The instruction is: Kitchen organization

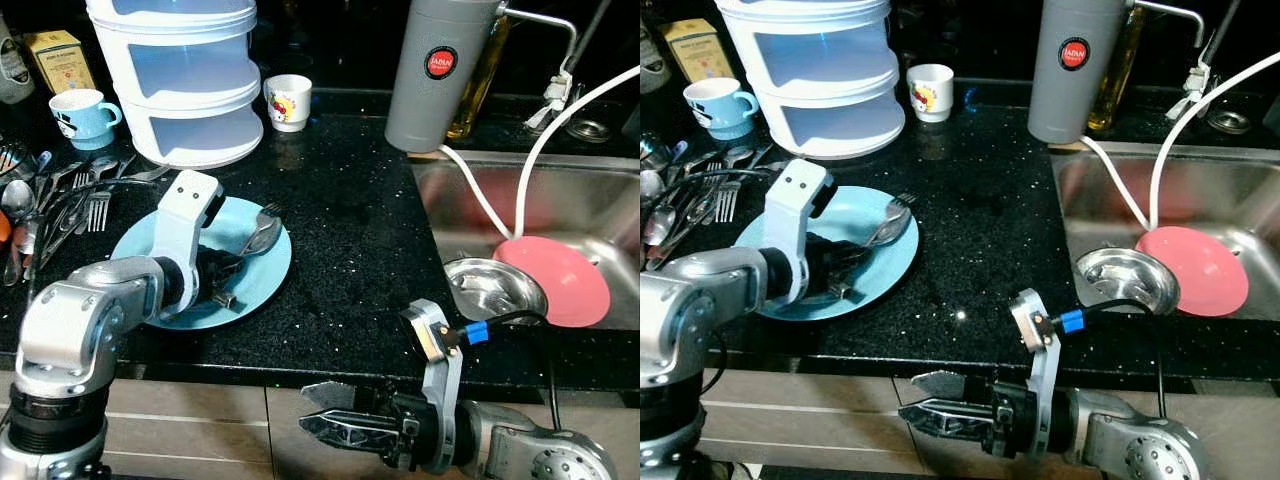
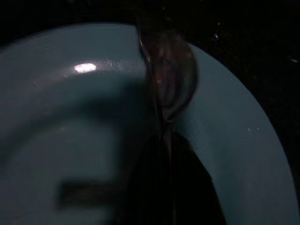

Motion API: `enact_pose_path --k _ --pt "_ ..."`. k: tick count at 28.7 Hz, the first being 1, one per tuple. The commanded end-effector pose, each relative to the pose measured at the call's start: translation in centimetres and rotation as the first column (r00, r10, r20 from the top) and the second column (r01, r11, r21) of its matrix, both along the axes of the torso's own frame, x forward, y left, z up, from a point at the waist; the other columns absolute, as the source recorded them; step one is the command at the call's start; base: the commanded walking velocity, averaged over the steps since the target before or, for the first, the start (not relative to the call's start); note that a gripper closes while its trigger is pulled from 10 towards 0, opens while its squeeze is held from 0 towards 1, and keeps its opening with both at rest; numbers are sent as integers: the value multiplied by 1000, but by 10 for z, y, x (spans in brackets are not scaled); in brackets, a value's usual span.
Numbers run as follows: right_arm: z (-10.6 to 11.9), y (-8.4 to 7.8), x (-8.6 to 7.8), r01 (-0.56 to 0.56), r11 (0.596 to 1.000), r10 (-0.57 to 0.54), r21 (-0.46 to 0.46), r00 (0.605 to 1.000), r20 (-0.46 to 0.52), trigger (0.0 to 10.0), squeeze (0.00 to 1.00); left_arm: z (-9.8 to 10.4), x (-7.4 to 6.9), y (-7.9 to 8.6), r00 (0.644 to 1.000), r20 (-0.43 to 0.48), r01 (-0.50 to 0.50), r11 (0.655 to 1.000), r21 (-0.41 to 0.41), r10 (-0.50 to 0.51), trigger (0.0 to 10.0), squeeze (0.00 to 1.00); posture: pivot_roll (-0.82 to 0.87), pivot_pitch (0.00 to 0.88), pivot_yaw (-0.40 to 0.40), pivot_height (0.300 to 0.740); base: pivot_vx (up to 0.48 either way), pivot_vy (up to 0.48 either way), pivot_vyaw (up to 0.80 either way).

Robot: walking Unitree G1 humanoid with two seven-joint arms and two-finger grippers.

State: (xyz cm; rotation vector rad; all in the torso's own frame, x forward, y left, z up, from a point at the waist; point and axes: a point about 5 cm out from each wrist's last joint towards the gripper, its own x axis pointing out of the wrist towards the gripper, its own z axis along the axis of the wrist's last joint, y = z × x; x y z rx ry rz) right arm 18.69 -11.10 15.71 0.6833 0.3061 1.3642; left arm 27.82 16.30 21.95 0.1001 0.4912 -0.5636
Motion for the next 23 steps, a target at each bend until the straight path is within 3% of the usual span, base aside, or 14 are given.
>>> enact_pose_path --k 1,15,19,23 --pt "2 1 -2 -2 1000 2 -4 1000 9 10000 0 -30 -5 3 986 -165 -12 1000 24 15 0 0 35 65 14 740 0 0 0" --pt "1 2 0 -5 1000 5 -2 1000 2 10000 0 -17 1 16 989 -79 -121 992 32 123 0 0 41 56 12 740 0 0 0" --pt "1 2 0 -5 1000 5 -2 1000 1 10000 0 -16 -1 23 982 -52 -174 981 88 179 0 0 42 57 11 740 0 0 0" --pt "1 2 0 -6 1000 6 -2 1000 -1 10000 0 -13 -4 45 956 8 -285 929 235 292 0 0 45 57 8 740 0 0 0"
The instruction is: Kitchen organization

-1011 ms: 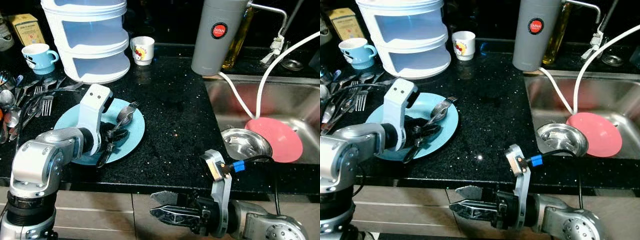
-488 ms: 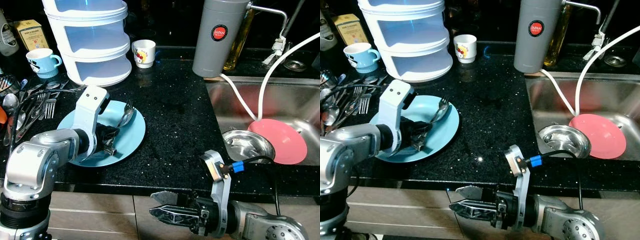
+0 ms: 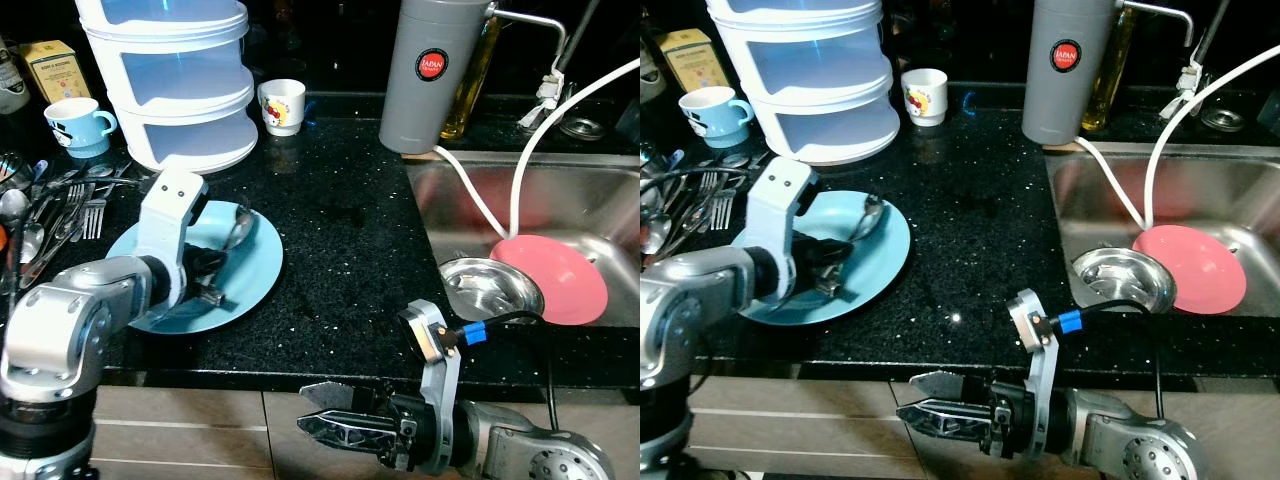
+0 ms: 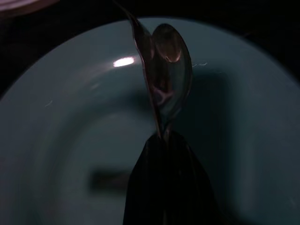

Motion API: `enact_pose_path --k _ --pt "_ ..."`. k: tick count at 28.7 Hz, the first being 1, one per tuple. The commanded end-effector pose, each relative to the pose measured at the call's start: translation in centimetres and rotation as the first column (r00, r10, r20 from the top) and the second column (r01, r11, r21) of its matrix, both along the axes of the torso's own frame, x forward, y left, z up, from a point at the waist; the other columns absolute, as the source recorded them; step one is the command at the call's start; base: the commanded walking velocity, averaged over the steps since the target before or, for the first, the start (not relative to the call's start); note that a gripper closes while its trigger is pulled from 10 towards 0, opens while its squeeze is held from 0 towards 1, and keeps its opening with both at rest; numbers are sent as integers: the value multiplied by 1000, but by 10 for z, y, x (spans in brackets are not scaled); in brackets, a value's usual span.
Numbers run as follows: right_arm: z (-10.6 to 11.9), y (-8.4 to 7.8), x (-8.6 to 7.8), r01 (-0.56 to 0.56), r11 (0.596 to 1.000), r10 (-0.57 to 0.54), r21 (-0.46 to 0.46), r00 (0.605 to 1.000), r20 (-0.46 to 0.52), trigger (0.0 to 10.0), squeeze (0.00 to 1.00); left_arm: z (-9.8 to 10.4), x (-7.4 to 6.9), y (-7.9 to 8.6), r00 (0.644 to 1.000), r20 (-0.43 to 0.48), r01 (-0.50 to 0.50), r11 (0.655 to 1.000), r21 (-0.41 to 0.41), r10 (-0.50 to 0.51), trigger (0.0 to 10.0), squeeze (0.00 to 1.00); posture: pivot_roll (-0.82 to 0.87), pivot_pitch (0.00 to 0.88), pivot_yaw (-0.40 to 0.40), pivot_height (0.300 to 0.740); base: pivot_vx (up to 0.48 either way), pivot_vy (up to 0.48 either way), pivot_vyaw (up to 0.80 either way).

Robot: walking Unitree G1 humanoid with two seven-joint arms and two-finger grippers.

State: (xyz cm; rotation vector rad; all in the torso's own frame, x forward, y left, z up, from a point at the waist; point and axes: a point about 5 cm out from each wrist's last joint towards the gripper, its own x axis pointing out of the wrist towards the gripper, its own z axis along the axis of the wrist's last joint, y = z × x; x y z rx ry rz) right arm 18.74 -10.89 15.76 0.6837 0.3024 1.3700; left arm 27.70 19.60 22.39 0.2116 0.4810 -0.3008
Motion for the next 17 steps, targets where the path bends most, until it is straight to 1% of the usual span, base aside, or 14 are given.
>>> enact_pose_path --k 1,2,3,4,7,10,12,13,14,15,16,17 --pt "0 0 0 -4 1000 4 -5 1000 -6 10000 0 -14 -3 13 993 -70 -87 993 84 93 0 0 51 60 2 740 0 0 0" --pt "0 0 0 -4 1000 4 -5 1000 -6 10000 0 -14 -3 13 993 -70 -87 993 84 93 0 0 51 60 2 740 0 0 0" --pt "0 0 0 -9 1000 9 -5 1000 -8 10000 0 -6 -5 11 994 -38 -97 991 91 100 0 0 54 60 0 740 0 0 0" --pt "0 0 0 -11 1000 11 -5 1000 -8 10000 0 -4 -6 10 994 -29 -100 991 90 103 0 0 54 60 0 740 0 0 0" --pt "0 0 0 -13 1000 13 -4 1000 -9 10000 0 -2 -7 9 994 -23 -100 991 88 103 0 0 56 61 0 740 0 0 0" --pt "0 0 1 -13 1000 13 -3 1000 -10 10000 0 -2 -8 4 995 -7 -97 993 66 98 0 0 57 62 -2 740 0 0 0" --pt "0 0 1 -14 1000 14 -2 1000 -11 10000 0 0 -7 -3 997 21 -77 997 14 77 0 0 59 61 -3 740 0 0 0" --pt "0 0 1 -14 1000 14 -2 1000 -12 10000 0 3 -7 -11 998 38 -58 997 -41 59 0 0 60 60 -4 740 0 0 0" --pt "0 0 1 -15 1000 15 -2 1000 -12 10000 0 5 -7 -16 998 39 -46 996 -72 49 0 0 61 60 -2 740 0 0 0" --pt "0 0 1 -15 1000 15 -2 1000 -13 10000 0 7 -8 -24 999 36 -26 992 -121 31 0 173 61 60 -2 740 0 0 0" --pt "0 0 1 -15 1000 15 -2 1000 -13 10000 0 7 -8 -24 999 36 -26 992 -121 31 0 173 61 60 -2 740 0 0 0" --pt "0 0 1 -16 1000 16 -2 1000 -13 10000 0 8 -9 -27 999 35 -20 990 -141 26 0 635 62 61 -3 740 0 0 0"
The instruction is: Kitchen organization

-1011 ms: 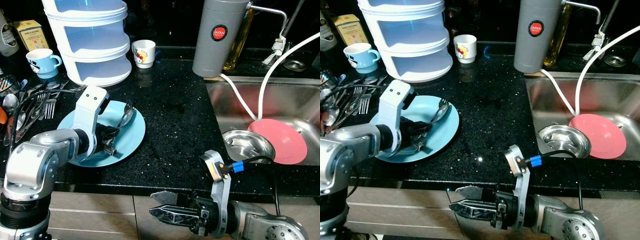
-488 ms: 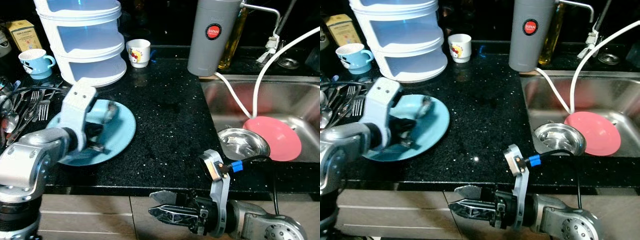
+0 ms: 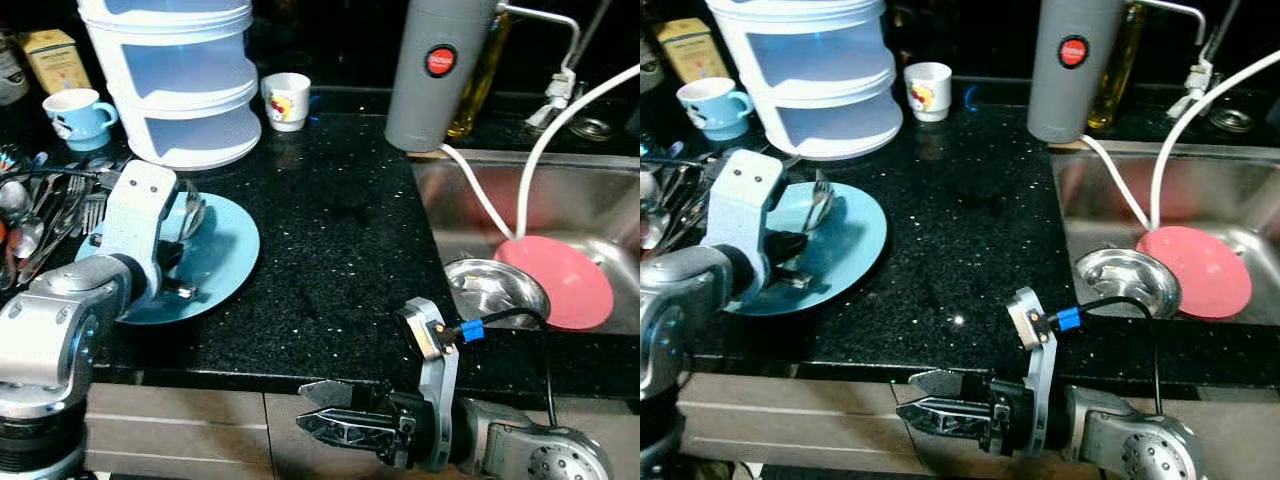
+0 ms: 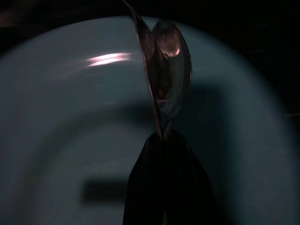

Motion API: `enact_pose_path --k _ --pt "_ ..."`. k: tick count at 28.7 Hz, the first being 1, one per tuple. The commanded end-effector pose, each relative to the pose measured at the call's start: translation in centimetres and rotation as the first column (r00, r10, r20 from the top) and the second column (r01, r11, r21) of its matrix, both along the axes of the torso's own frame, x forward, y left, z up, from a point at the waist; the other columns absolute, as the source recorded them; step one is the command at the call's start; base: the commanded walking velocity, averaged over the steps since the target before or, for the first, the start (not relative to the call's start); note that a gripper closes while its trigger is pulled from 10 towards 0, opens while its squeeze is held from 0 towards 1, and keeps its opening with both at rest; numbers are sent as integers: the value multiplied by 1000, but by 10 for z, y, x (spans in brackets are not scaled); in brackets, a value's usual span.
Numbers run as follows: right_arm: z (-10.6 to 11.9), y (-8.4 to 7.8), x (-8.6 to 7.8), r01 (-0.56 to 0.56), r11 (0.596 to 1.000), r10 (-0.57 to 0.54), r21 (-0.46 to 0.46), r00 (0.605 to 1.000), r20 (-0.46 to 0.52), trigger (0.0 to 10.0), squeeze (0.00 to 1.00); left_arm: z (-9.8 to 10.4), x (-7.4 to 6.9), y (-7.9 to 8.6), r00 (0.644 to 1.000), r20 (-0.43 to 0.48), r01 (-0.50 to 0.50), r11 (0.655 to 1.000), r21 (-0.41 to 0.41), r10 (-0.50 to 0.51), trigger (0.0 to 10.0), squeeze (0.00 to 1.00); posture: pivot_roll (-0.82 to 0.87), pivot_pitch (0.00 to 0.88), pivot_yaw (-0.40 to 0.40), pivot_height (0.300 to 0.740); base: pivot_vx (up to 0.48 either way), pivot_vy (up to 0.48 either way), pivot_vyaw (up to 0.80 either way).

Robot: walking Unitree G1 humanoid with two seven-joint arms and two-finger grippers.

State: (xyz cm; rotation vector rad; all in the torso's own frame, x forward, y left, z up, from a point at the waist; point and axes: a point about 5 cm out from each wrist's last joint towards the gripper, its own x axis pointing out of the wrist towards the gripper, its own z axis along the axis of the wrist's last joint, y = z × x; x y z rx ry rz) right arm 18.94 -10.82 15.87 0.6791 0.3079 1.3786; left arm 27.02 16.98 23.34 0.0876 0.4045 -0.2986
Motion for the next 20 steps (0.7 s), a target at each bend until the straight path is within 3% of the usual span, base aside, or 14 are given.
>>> enact_pose_path --k 1,2,3,4,6,15,20 --pt "-1 -1 -1 -6 1000 6 2 1000 -15 10000 0 -1 -3 -2 1000 -21 7 1000 -22 -8 0 635 62 61 -3 740 0 0 0" --pt "-1 -1 0 -6 1000 6 2 1000 -16 10000 0 0 -4 -5 1000 -27 8 999 -35 -9 0 1000 65 62 -4 740 0 0 0" --pt "-1 -1 0 -6 1000 6 2 1000 -16 10000 0 0 -4 -5 1000 -27 8 999 -35 -9 0 1000 65 62 -4 740 0 0 0" --pt "-1 -1 0 -7 1000 7 3 1000 -17 10000 0 0 -5 -6 999 -32 7 999 -36 -8 9451 1000 65 64 -4 740 0 0 0" --pt "-1 -1 0 -7 1000 7 3 1000 -17 10000 0 0 -6 -6 999 -34 6 999 -38 -7 10000 1000 65 64 -4 740 0 0 0" --pt "-1 -1 0 -11 1000 11 4 1000 -20 10000 0 3 -6 -5 999 -33 -20 999 -50 18 10000 1000 69 63 -3 740 0 0 0" --pt "-1 -1 -1 -10 1000 10 4 1000 -21 10000 0 3 -7 -2 999 -36 -32 999 2 32 10000 1000 71 64 -3 740 0 0 0"
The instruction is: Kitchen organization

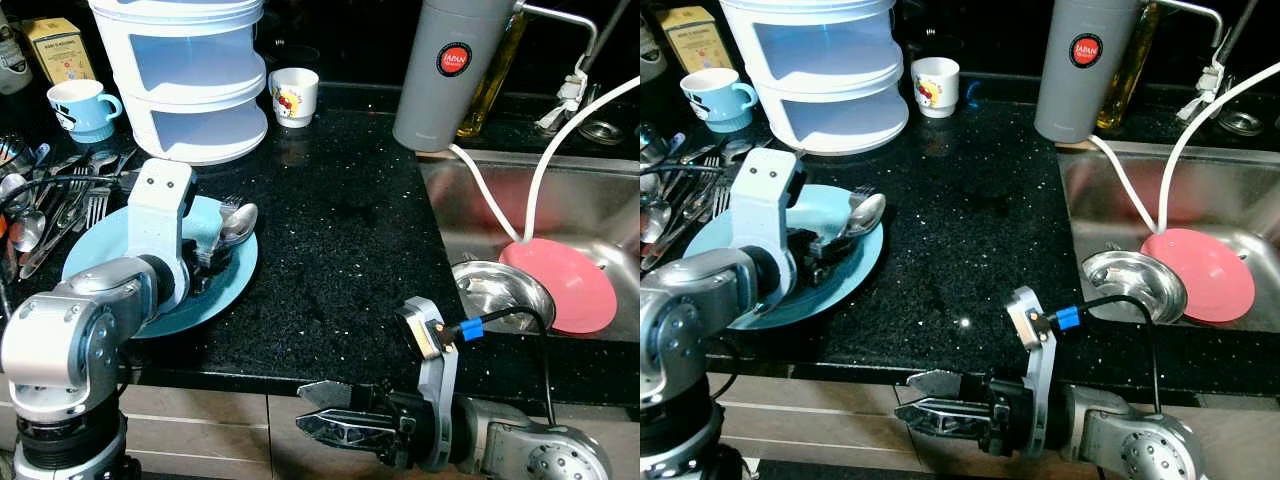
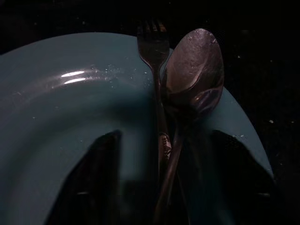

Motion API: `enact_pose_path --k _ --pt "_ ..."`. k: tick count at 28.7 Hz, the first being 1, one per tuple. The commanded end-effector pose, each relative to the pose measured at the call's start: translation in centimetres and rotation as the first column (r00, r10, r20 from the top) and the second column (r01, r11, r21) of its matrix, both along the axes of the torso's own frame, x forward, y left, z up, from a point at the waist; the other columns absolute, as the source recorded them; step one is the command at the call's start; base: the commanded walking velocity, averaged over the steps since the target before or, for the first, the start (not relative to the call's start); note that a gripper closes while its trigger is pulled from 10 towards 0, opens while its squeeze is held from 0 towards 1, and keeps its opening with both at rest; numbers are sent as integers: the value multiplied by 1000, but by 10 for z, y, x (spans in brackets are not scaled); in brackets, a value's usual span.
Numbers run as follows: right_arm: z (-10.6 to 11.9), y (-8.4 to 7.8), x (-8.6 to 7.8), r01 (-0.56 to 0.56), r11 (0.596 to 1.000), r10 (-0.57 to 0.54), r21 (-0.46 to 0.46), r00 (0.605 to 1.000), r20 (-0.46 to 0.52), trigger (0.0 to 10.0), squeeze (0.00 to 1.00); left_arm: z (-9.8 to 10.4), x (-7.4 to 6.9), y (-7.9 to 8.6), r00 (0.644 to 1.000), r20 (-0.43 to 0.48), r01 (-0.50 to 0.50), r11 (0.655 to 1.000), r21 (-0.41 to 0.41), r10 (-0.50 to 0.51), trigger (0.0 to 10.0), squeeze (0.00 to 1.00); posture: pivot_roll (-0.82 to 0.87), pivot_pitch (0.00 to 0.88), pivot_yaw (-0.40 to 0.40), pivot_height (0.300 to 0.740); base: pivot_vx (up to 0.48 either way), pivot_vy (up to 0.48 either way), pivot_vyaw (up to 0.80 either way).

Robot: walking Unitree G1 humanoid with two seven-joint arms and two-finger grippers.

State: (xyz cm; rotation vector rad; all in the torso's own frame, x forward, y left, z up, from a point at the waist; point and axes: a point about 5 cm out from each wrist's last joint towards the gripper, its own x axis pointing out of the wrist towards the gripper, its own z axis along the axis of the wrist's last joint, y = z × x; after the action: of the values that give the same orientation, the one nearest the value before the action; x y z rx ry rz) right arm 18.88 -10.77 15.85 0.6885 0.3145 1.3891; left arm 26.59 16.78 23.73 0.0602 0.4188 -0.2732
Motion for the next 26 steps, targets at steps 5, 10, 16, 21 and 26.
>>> enact_pose_path --k 5,10,16,21,26 --pt "-1 -1 0 -1 1000 1 -2 1000 -15 10000 0 2 -4 -3 999 -8 35 996 77 -34 10000 0 72 62 -6 740 0 0 0" --pt "-2 -1 0 -6 1000 6 -2 1000 -19 10000 0 20 -4 -19 989 82 119 990 72 -124 10000 0 75 59 -8 740 0 0 0" --pt "-2 -1 -1 -8 1000 8 -2 1000 -22 10000 0 28 -2 -25 980 136 141 989 33 -144 10000 0 73 54 -5 740 0 0 0" --pt "-2 0 0 -6 1000 6 -3 1000 -22 10000 0 28 -4 -34 972 140 191 982 -9 -188 10000 0 72 56 -5 740 0 0 0" --pt "-2 0 0 -3 1000 3 -4 1000 -22 10000 0 18 -6 -35 980 87 181 983 -26 -179 10000 0 70 61 -5 740 0 0 0"
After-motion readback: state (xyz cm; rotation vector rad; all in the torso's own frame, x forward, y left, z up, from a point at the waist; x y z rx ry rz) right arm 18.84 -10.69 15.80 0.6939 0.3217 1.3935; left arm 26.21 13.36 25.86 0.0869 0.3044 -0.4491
